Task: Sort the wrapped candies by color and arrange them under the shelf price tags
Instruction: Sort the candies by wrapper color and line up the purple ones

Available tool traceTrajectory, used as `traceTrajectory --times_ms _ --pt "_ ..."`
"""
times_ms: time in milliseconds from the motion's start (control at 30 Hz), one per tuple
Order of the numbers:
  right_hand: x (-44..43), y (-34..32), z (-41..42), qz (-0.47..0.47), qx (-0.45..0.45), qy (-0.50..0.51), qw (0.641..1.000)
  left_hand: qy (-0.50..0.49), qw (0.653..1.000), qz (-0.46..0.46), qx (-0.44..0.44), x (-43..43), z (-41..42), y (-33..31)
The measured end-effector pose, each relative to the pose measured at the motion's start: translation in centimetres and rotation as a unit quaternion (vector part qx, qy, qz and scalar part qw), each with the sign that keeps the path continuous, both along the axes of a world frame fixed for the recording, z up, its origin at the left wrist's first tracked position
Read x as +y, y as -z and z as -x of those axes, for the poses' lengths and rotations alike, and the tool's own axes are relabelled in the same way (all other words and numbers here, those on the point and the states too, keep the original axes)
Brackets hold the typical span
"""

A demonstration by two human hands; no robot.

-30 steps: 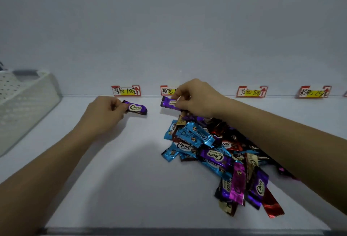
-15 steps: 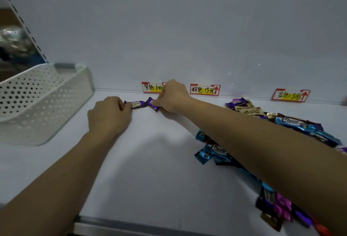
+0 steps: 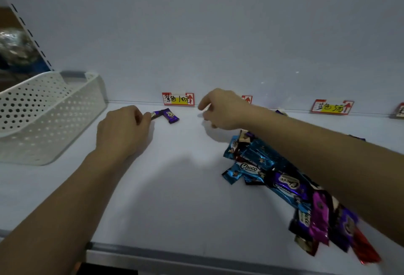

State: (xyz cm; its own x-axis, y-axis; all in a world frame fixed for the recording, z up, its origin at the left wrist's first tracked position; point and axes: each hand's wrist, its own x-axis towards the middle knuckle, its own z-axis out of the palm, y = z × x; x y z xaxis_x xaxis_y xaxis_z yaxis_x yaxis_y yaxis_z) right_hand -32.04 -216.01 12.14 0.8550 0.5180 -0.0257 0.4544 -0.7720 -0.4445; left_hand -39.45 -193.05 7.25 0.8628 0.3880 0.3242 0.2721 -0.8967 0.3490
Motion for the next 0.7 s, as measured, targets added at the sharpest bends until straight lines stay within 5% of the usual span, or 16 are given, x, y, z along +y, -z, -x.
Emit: traceTrajectory --times_ms 133,367,533,700 --pt "-9.2 -2.5 2.2 0.063 -0.079 -0.011 0.995 0.138 0.990 -0.025 0.031 -2.8 0.2 -1.3" --pt "-20.6 -1.5 5.4 -0.029 -0.121 0.041 0.991 0.322 0.945 -0.050 0.044 -12.6 -0.3 -2.9" --pt "-22.5 1.0 6.0 -0.208 -0.120 0.077 0.968 0.386 0.920 -0.013 0.061 -18.4 -1.4 -3.6" --pt "-24.4 1.5 6.0 -0.147 -0.100 0.055 0.983 0.396 0.914 0.074 0.050 -20.1 -0.7 -2.3"
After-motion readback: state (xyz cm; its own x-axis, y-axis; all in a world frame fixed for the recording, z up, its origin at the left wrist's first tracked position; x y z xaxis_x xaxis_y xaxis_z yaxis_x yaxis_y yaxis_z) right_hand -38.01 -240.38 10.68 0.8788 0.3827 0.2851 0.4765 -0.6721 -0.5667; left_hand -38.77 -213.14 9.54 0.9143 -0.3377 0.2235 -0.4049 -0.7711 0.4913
